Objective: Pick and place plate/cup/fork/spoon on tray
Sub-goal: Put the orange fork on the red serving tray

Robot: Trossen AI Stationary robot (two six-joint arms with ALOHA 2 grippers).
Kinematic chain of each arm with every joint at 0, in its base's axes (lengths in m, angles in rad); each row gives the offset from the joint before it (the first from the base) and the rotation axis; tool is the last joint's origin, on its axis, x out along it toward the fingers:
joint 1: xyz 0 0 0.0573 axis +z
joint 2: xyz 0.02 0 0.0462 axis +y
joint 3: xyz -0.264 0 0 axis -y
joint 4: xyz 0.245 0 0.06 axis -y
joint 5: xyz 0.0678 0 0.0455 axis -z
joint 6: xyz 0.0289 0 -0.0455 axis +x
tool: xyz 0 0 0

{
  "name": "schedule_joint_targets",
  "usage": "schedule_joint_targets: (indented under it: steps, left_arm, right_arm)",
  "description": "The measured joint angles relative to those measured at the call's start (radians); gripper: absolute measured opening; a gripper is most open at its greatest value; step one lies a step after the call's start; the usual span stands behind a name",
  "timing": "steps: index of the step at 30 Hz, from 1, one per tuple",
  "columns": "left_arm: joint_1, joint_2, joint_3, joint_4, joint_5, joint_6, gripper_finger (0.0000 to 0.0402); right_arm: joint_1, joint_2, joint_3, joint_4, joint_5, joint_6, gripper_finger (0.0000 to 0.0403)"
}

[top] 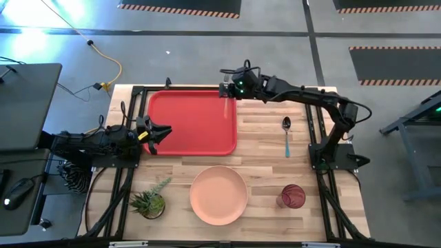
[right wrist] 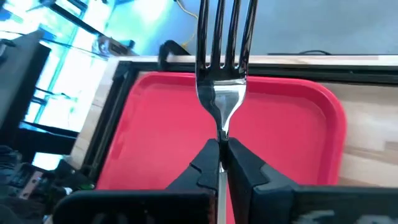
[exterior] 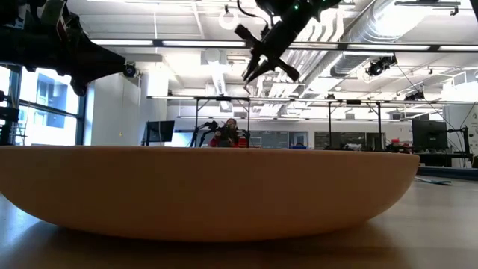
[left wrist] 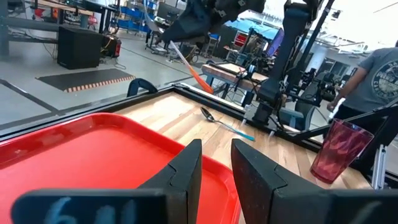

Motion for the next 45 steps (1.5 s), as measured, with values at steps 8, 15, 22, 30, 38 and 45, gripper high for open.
schedule_joint_targets:
  steps: [8, 15, 22, 30, 38, 45]
  left_arm:
    - [0.000, 0.000, 0.000, -0.016, 0.000, 0.001, 0.0076]
    - [0.000, 0.000, 0.000, -0.040, 0.000, 0.001, 0.0076]
    - [0.000, 0.000, 0.000, -0.046, 0.000, 0.001, 0.0076]
    - [0.000, 0.000, 0.000, -0.049, 0.000, 0.000, 0.0076]
    - [0.000, 0.000, 0.000, -0.052, 0.000, 0.000, 0.0076]
    - [0.000, 0.000, 0.000, -0.052, 0.000, 0.000, 0.0076]
  right_arm:
    - [0.051, 0.042, 0.000, 0.001, 0.037, 0.072, 0.0001]
    - [0.072, 0.141, 0.000, -0.010, 0.013, 0.126, 0.0001]
    - [0.071, 0.220, 0.000, -0.051, -0.037, 0.159, 0.0001]
    - [0.069, 0.288, 0.000, -0.071, -0.046, 0.186, 0.0001]
    - [0.068, 0.333, 0.000, -0.079, -0.051, 0.212, 0.0001]
    - [0.061, 0.360, 0.000, -0.101, -0.053, 0.228, 0.0001]
